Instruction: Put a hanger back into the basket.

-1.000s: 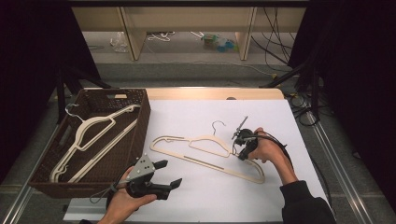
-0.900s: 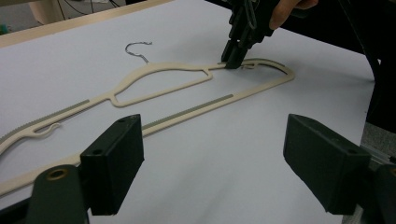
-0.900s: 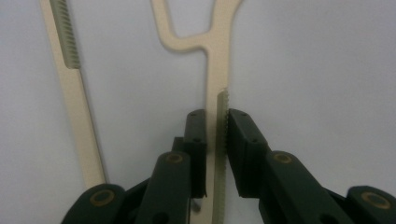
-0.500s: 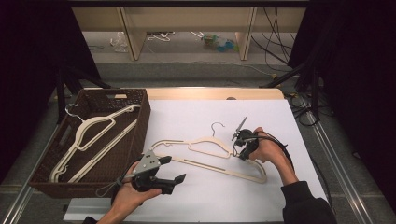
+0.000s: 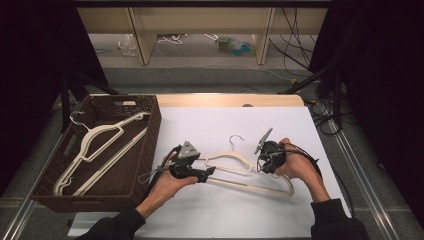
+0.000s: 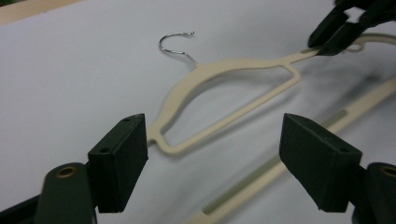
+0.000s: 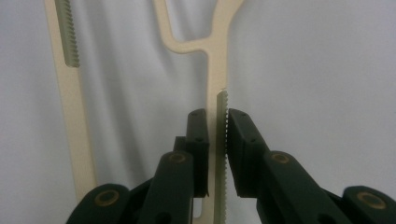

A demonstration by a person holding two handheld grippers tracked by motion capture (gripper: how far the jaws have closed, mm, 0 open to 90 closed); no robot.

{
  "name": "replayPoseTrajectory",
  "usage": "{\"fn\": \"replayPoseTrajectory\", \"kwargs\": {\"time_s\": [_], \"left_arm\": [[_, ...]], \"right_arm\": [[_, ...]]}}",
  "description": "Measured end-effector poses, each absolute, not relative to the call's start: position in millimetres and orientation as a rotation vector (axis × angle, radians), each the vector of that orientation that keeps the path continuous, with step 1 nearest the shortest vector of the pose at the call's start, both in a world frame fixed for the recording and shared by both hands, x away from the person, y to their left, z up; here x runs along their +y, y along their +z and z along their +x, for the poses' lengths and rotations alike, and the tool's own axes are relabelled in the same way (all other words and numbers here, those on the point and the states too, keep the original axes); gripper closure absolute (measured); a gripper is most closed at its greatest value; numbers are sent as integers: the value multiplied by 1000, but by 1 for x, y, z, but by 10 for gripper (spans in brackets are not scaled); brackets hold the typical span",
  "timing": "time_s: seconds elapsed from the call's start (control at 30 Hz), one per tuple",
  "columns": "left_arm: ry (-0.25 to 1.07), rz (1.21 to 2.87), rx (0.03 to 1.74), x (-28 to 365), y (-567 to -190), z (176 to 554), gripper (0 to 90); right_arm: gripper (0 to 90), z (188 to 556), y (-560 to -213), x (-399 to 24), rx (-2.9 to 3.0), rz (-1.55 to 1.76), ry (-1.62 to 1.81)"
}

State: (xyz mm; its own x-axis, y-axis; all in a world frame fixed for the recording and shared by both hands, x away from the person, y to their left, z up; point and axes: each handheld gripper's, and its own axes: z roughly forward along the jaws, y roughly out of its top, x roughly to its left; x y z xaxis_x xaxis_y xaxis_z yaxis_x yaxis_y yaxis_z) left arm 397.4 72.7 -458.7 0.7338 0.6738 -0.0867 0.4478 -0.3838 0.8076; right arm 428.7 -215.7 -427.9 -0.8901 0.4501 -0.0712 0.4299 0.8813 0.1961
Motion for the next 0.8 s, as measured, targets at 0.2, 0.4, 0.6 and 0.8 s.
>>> {"fn": "replayPoseTrajectory", "kwargs": {"time_s": [0.2, 0.4, 0.6, 0.8], "left_arm": [[311, 2128, 861, 47, -467, 423, 261], [317, 2188, 844, 31, -473, 438, 286], [311, 2252, 836, 30, -483, 450, 290], [300, 2271, 815, 27, -482, 456, 342]], "right_arm": [[800, 422, -425, -218, 2935, 680, 285], [800, 420, -424, -219, 2935, 680, 304], [800, 417, -421, -219, 2930, 670, 312], [800, 413, -416, -217, 2919, 649, 326]]}}
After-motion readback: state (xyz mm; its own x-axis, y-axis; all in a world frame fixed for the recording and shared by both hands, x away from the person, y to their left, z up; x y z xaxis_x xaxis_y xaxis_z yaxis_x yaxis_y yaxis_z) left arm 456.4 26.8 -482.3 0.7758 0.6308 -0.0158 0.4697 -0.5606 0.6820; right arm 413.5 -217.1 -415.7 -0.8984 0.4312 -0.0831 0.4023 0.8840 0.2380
